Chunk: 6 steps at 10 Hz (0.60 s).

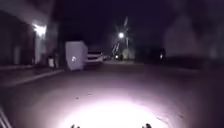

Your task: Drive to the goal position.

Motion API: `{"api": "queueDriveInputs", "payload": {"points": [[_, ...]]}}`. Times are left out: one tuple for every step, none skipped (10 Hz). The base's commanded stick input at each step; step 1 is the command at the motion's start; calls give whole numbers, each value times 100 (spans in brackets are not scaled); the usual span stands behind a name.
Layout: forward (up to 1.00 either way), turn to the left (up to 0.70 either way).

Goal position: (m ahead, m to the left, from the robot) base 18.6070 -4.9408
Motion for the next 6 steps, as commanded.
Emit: {"api": "queueDriveInputs", "payload": {"points": [[85, -15], [85, 0], [85, 0], [85, 0], [85, 0], [85, 0]]}}
